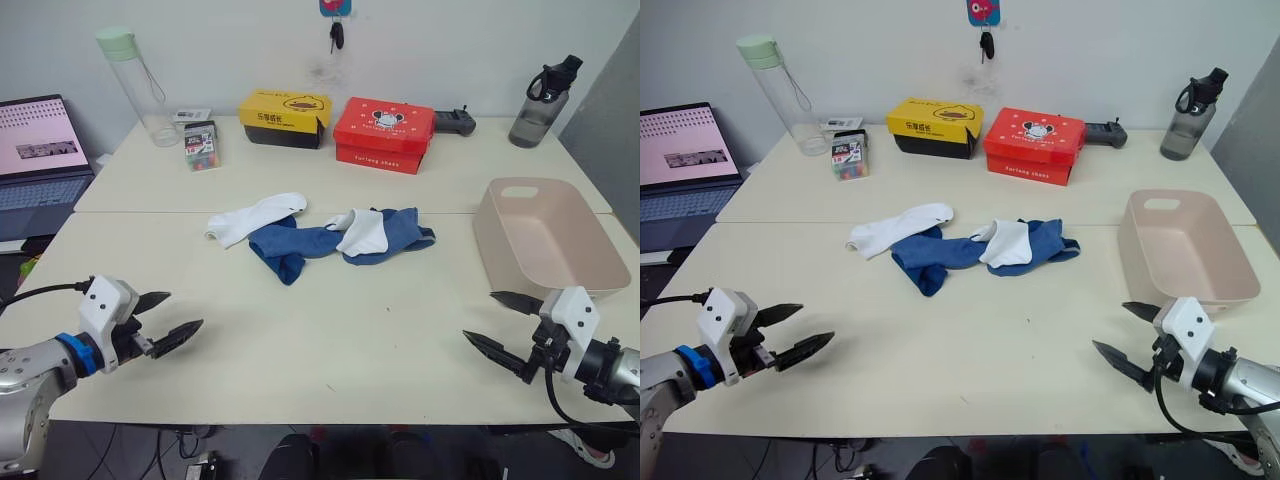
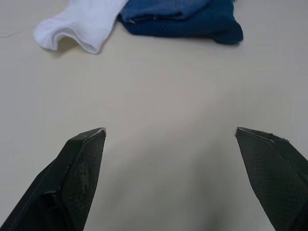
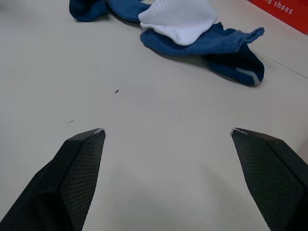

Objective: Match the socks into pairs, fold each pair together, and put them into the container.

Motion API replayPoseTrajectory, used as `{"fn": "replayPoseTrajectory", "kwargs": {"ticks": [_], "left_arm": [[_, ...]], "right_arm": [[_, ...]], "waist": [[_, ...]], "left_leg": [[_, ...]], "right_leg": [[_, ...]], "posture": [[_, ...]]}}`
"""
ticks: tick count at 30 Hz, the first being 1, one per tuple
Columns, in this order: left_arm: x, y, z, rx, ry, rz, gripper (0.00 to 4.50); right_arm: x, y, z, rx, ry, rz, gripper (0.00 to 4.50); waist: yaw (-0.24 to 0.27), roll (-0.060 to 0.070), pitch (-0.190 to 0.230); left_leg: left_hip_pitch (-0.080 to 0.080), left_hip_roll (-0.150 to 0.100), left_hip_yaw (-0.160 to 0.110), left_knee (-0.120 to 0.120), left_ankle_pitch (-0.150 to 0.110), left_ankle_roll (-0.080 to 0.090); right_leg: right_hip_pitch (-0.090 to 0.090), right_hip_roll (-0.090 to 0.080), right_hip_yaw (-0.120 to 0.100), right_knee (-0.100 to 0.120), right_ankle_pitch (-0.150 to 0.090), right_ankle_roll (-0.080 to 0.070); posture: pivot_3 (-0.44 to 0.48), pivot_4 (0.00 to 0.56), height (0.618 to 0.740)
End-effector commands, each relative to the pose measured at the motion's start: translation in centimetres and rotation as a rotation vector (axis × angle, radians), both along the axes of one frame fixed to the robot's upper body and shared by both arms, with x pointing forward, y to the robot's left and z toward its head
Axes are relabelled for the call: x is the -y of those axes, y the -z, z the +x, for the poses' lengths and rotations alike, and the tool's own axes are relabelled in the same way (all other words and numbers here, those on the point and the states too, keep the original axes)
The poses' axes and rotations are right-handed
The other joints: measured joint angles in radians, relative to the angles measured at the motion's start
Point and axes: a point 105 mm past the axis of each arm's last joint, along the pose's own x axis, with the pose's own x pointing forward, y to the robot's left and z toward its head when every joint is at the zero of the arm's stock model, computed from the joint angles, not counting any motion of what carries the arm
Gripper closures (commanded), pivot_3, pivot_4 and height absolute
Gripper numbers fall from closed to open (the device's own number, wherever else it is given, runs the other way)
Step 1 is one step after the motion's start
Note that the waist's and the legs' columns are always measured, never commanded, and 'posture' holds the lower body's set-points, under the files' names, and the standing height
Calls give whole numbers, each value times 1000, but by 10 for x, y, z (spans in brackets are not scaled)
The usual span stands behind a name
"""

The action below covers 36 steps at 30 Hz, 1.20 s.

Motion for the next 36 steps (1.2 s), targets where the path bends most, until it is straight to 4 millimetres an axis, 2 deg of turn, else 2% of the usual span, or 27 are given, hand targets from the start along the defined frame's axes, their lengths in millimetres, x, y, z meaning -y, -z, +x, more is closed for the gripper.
{"fn": "replayPoseTrajectory", "kwargs": {"ticks": [1, 8, 10, 13, 17, 19, 21, 30, 32, 36], "left_arm": [[-1, -4, 10, 28, -89, -55, 17], [7, -2, 48, 60, -345, -261, 17], [8, -2, 55, 51, -380, -278, 17], [18, 6, 78, 6, -440, -238, 17], [25, 2, 99, 14, -493, -282, 17], [25, 7, 107, -22, -535, -310, 17], [29, 11, 117, -51, -559, -341, 17], [64, 5, 158, -82, -502, -387, 17], [68, 5, 164, -87, -501, -396, 618], [62, 4, 172, -76, -536, -409, 1755]], "right_arm": [[-16, -18, 3, 60, -44, 14, 0], [-44, -40, 17, 114, -122, 32, 0], [-51, -46, 21, 120, -139, 45, 0], [-60, -55, 28, 148, -165, 62, 0], [-68, -58, 27, 152, -194, 70, 0], [-70, -58, 28, 151, -193, 78, 0], [-71, -57, 28, 151, -190, 81, 0], [-80, -62, 30, 160, -198, 95, 0], [-81, -64, 30, 163, -198, 96, 0], [-83, -68, 30, 165, -197, 100, 0]], "waist": [[0, 0, 0], [0, -4, 1], [0, -5, 2], [1, -6, 2], [3, -8, 2], [3, -9, 2], [3, -9, 2], [5, -9, 2], [6, -9, 2], [5, -10, 2]], "left_leg": [[0, 0, 0, 0, 0, 0], [0, 0, 0, 1, 0, -1], [0, 0, 0, 1, 1, -1], [-1, 0, 0, 1, 1, -1], [-1, -1, 0, 2, 1, -2], [-3, -1, 1, 2, 1, -2], [-5, -1, 1, 2, 1, -2], [-5, -1, 0, 3, 3, -4], [-5, -2, 0, 3, 4, -4], [-6, -2, 0, 3, 4, -4]], "right_leg": [[0, 0, 0, 0, 0, 0], [0, 0, 0, 1, 0, 0], [-1, 0, 0, 1, 0, 0], [-1, 1, 0, 1, 0, 0], [-1, 1, -1, 1, 0, 1], [-4, 1, 0, 1, 0, 1], [-7, 1, 0, 1, 0, 1], [-6, 0, -1, 3, 1, 2], [-6, 0, -1, 3, 1, 2], [-7, 0, -1, 3, 1, 2]], "posture": [[0, 150, 740], [0, 150, 740], [0, 150, 740], [0, 150, 740], [0, 150, 740], [0, 150, 740], [0, 150, 740], [0, 150, 740], [0, 150, 740], [0, 150, 740]]}}
